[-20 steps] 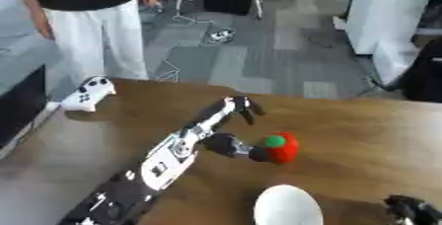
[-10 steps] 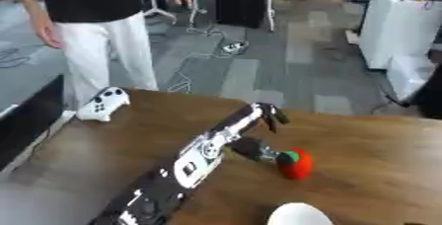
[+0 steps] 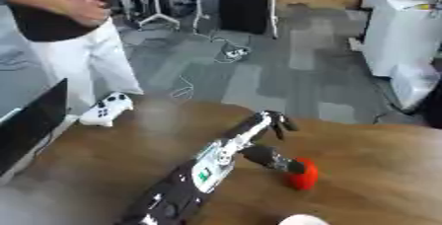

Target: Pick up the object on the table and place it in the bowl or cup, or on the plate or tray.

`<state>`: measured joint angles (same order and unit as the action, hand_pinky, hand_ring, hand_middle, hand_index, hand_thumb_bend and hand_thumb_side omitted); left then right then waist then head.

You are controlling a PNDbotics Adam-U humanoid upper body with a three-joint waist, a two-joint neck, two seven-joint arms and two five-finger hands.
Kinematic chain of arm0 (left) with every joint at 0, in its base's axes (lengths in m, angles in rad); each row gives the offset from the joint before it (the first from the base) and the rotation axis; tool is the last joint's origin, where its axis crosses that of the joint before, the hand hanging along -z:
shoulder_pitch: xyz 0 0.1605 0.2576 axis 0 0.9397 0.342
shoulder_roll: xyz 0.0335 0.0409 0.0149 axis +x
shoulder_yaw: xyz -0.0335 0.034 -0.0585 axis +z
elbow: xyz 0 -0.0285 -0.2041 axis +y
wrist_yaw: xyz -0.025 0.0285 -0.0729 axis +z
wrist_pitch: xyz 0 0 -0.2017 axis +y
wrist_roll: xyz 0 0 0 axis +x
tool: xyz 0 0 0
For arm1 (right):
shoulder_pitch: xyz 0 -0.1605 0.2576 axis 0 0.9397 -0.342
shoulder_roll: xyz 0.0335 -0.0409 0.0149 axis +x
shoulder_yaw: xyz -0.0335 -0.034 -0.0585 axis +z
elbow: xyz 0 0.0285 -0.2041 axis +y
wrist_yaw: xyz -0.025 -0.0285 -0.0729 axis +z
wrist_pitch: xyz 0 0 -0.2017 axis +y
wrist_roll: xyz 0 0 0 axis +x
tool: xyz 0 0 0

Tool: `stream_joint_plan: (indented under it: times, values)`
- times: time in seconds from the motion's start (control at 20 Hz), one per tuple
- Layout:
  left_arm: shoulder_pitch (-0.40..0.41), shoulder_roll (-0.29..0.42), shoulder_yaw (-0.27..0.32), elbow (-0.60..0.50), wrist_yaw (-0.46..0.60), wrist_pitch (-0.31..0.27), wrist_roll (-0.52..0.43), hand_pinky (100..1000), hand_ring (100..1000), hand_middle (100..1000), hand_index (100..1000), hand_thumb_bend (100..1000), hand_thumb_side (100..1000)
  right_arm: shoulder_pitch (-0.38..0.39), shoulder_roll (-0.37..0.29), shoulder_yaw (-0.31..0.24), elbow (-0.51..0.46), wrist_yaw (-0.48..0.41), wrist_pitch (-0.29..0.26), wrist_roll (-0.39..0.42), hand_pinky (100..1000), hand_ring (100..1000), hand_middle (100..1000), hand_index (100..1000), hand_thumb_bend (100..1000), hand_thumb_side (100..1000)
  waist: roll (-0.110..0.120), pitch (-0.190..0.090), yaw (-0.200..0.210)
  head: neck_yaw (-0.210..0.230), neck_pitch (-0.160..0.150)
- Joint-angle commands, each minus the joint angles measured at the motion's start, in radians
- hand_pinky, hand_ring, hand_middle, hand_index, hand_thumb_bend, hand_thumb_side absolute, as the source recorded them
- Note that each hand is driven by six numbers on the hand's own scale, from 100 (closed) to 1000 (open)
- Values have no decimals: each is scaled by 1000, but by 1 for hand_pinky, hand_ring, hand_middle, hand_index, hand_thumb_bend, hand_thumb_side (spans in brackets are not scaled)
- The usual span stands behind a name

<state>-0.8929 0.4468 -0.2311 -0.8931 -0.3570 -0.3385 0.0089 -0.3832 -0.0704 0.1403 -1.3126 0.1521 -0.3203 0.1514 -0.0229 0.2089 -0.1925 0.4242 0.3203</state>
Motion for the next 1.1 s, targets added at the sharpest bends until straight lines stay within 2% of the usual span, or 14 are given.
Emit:
stream_joint_plan:
  times: [0.05,0.6,1.1]
  values:
    - [-33,3,18,15,-48,-15,8,1000,593,652,722,1000,685,-21,0,5,-6,-7,-5,7,929,752,524,717,100,423,-3,-9,-9,16,-23]
    - [-38,-14,29,54,-126,-43,25,1000,588,652,722,1000,686,-36,2,10,3,-17,-9,20,929,751,520,715,100,422,-8,7,-45,18,-39]
    - [-34,-24,27,61,-135,-54,22,1000,587,649,721,1000,686,-35,0,10,-1,-20,-8,24,928,750,517,714,100,420,1,12,-62,-33,-28]
